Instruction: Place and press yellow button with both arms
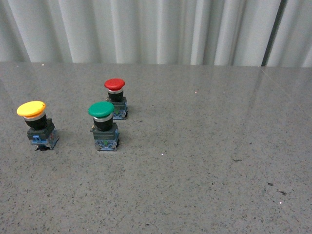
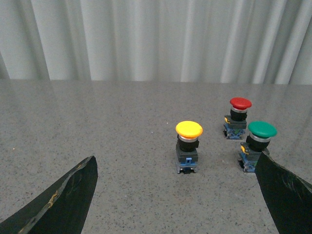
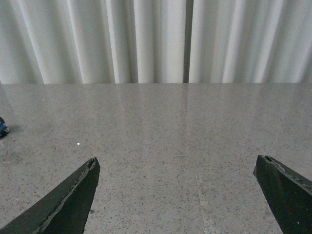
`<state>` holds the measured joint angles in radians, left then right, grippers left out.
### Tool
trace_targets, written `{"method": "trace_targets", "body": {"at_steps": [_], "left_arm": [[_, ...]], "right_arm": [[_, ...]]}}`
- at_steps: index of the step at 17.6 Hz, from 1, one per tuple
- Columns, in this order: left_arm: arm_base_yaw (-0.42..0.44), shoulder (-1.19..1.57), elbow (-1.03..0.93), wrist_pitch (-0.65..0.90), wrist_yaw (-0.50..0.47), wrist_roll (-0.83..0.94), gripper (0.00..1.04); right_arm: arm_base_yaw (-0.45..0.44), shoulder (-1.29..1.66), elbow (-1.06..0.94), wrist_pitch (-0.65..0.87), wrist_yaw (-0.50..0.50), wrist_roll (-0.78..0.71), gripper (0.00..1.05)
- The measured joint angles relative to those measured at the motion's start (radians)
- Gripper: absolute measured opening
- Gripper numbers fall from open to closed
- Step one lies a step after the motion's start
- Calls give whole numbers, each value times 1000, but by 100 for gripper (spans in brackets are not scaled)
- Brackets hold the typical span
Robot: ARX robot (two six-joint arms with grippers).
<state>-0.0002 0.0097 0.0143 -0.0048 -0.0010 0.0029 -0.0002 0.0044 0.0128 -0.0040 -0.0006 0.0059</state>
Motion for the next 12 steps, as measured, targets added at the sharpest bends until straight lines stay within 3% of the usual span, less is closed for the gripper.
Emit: {"method": "trace_targets", "body": {"at_steps": [1,2,3,4,5,7,9,12], "left_arm": [[0,0,0,0,0,0,98],[-27,12,11,-52,-75,8,98],[-106,79,44,-102,-224,22,98],[-134,145,75,-45,-282,44,98],[-104,214,115,44,-282,50,98],[-27,469,233,285,-187,66,98],[-17,799,381,435,-76,71,98],[-61,1235,652,379,4,29,98]], "right_arm": [[0,0,0,0,0,0,98],[0,0,0,0,0,0,98],[0,0,0,-1,1,0,98],[0,0,0,0,0,0,98],[0,0,0,0,1,0,98],[0,0,0,0,0,0,98],[0,0,0,0,0,0,98],[0,0,0,-1,0,0,98]]}}
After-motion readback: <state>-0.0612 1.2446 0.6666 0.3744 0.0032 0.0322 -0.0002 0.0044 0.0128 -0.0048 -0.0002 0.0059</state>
